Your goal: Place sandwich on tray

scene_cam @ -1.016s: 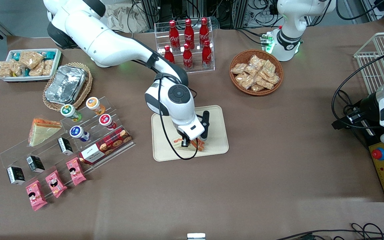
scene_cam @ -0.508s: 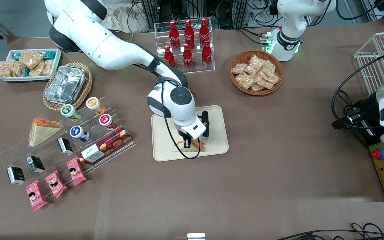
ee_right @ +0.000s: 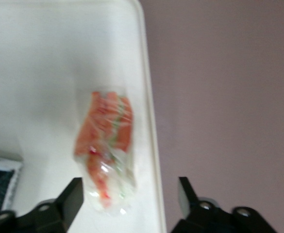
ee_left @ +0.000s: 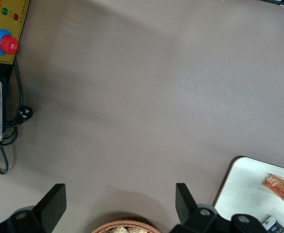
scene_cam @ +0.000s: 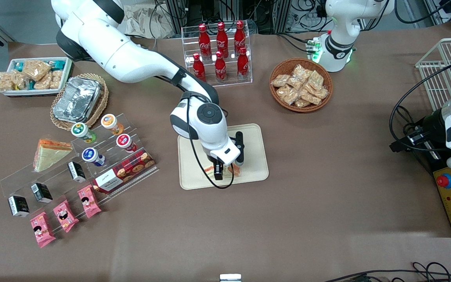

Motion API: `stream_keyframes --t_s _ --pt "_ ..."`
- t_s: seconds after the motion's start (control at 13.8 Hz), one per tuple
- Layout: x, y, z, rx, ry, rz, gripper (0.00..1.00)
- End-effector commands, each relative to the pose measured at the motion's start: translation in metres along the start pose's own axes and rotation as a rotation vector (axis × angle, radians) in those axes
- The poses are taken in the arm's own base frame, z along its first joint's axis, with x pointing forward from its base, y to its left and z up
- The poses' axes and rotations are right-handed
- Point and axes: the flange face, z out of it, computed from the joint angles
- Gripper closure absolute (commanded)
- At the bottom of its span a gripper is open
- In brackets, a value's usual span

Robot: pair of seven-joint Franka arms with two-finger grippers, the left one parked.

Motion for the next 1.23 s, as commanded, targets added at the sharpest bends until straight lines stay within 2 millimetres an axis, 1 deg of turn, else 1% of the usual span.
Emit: stream_keyframes --t_s 0.0,0.07,0.15,0.22,0.29,0.36,0.44,0.51,0.58,0.65,0.73,0.8,0.87,0.94,1.02,1.09,1.16 --pt "-0.032 0.031 -0.061 0.04 0.023 0.095 0.0" --pt "-0.048 0.042 -0.084 0.084 0.042 0.183 0.0" --pt "-0.074 0.057 -0.103 0.124 0.053 0.306 0.0" --pt "-0.094 0.067 -0.122 0.124 0.035 0.395 0.0" --pt "-0.104 0.07 -0.143 0.124 0.016 0.456 0.0" --pt "-0.11 0.069 -0.155 0.135 -0.016 0.505 0.0" --pt "-0.126 0.072 -0.167 0.143 -0.057 0.575 0.0" --pt "-0.133 0.071 -0.187 0.133 -0.078 0.647 0.0" --pt "-0.15 0.076 -0.202 0.12 -0.098 0.748 0.0" --pt "-0.167 0.08 -0.211 0.131 -0.117 0.83 0.0" --pt "-0.192 0.091 -0.223 0.162 -0.108 0.922 0.0" --pt "-0.225 0.102 -0.235 0.196 -0.087 1.008 0.0" --pt "-0.259 0.112 -0.243 0.222 -0.074 1.076 0.0" --pt "-0.298 0.122 -0.246 0.253 -0.065 1.151 0.0" --pt "-0.334 0.127 -0.251 0.272 -0.073 1.208 0.0" --pt "-0.353 0.127 -0.253 0.278 -0.096 1.234 0.0" --pt "-0.37 0.127 -0.265 0.268 -0.112 1.259 0.0"
